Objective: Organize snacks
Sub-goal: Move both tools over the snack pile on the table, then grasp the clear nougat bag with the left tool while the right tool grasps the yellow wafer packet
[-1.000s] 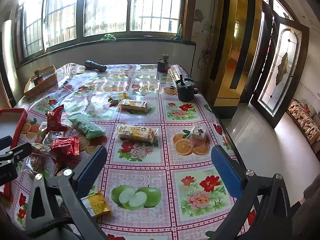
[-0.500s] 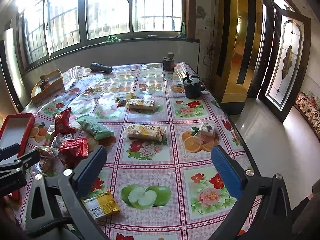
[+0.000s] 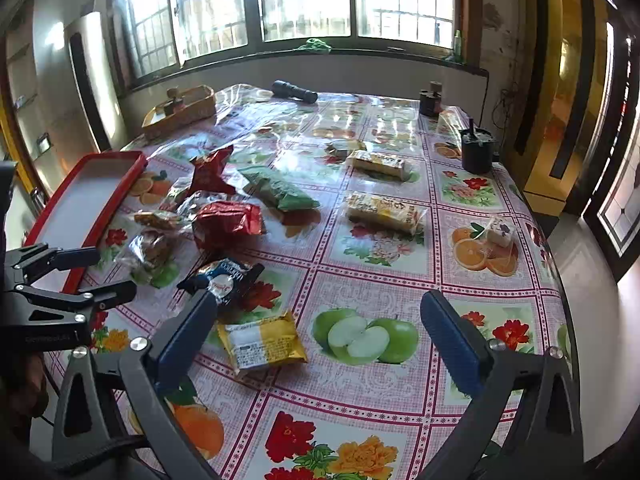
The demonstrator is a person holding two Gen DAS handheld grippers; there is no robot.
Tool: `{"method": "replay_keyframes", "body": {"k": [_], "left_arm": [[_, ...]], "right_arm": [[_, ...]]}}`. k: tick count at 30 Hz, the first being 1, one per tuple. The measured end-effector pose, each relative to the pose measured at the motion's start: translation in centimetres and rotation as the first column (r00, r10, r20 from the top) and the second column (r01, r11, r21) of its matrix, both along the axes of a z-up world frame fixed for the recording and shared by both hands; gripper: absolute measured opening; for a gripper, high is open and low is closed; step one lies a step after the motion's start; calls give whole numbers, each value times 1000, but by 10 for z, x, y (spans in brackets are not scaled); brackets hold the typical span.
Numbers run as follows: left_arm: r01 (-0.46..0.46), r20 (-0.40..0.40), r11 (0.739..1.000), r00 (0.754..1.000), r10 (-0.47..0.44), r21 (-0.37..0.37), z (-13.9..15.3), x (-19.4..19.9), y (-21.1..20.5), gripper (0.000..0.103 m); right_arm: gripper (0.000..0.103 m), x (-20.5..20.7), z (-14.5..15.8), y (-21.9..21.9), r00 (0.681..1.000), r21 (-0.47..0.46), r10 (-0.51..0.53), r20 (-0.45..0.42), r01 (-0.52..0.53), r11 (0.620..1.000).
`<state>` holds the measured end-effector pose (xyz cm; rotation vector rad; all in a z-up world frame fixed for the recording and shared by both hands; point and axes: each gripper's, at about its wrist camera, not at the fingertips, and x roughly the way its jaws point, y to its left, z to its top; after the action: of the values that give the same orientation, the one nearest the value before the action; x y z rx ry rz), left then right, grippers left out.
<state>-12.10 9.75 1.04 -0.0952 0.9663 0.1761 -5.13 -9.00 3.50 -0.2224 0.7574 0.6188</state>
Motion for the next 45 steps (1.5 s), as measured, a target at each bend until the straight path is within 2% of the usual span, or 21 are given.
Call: {"method": "replay_keyframes", "body": {"k": [8, 12, 15, 19, 28, 32, 37, 40, 45], "left_arm": [[99, -50, 993, 994, -102, -61, -20, 13, -29, 79], [116, -77, 991, 990, -120, -60, -31, 23, -35, 79], [95, -106, 993, 989, -102, -70, -41, 29, -28, 76], [78, -99, 995, 992, -84, -66, -42, 26, -12, 64], [74, -91, 988, 992, -87, -139, -41, 29, 6, 67], [79, -98, 991, 991, -90, -109, -41, 36, 3, 68], [77, -93, 996, 992, -81, -55, -43, 39, -2, 61], [68, -88, 996, 993, -73, -54, -42, 40, 1, 50], [55, -85, 995, 994, -62, -81, -40, 36, 7, 47]], "right_arm": [[74, -8, -16, 13, 989, -3, 126, -77, -127, 992], [71, -6, -24, 14, 980, 16, 153, -124, -153, 988], [71, -5, -29, 16, 974, 26, 169, -148, -167, 986], [71, -4, -36, 25, 964, 16, 204, -170, -205, 979], [71, 2, -55, 49, 956, -73, 230, -182, -246, 967], [71, 3, -58, 52, 960, -109, 225, -170, -245, 963], [53, 4, -61, 51, 956, -104, 233, -177, -254, 962], [51, 5, -60, 49, 954, -80, 237, -182, -254, 964], [47, 5, -56, 45, 955, -42, 232, -184, -243, 969]]}}
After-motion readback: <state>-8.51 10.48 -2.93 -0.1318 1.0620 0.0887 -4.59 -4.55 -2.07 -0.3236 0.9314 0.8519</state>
